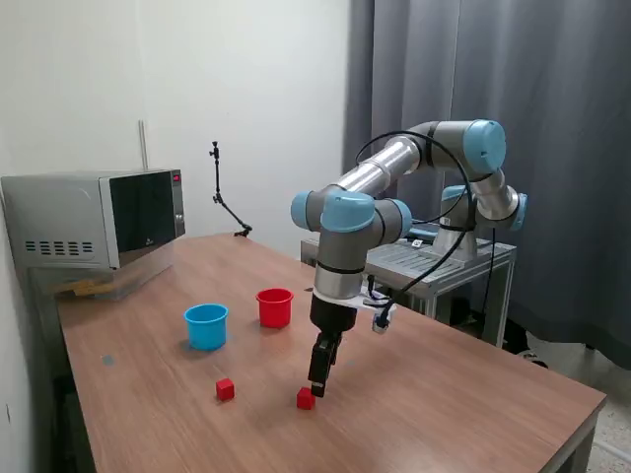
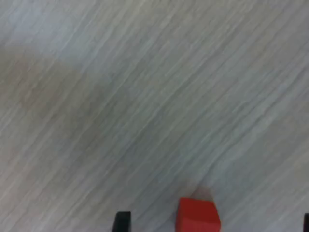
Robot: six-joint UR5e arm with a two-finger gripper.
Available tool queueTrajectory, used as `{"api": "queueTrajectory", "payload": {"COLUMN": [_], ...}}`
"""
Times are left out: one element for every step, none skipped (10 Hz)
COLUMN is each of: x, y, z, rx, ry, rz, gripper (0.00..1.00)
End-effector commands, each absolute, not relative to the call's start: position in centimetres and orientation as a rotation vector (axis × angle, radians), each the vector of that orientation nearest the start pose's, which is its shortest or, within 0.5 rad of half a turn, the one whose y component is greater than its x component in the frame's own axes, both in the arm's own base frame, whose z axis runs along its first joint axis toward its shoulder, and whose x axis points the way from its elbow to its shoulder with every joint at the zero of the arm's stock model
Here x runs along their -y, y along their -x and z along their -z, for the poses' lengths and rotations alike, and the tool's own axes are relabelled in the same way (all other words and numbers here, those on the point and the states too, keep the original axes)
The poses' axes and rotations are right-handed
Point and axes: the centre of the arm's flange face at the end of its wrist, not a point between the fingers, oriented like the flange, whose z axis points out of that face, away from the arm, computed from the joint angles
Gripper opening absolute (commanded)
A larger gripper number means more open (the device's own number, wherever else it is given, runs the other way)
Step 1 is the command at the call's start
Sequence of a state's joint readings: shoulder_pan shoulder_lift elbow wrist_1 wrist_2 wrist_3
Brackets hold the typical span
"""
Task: Place red objects in the red bin, and blue objects in the blue bin.
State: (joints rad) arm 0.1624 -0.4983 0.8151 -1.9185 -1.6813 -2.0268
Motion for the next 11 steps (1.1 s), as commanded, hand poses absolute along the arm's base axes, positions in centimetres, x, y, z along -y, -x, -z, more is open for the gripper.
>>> {"api": "queueTrajectory", "payload": {"x": [25.0, 24.8, 24.7, 24.4, 24.4, 24.4, 24.4, 24.4, 24.4, 24.4, 24.4], "y": [81.9, 82.0, 82.1, 82.2, 82.1, 82.0, 82.1, 82.1, 82.1, 82.1, 82.2], "z": [-13.5, -13.6, -13.3, -12.3, -12.0, -11.7, -11.2, -10.9, -10.3, -9.8, -9.9], "rx": [-2.987, -2.991, -2.990, -2.980, -2.976, -2.973, -2.969, -2.966, -2.962, -2.957, -2.960], "ry": [0.938, 0.934, 0.931, 0.924, 0.923, 0.922, 0.924, 0.923, 0.922, 0.921, 0.922], "rz": [-0.174, -0.174, -0.174, -0.168, -0.167, -0.166, -0.165, -0.164, -0.165, -0.164, -0.165], "gripper": [1.00, 1.00, 1.00, 1.00, 1.00, 1.00, 1.00, 1.00, 1.00, 1.00, 1.00]}}
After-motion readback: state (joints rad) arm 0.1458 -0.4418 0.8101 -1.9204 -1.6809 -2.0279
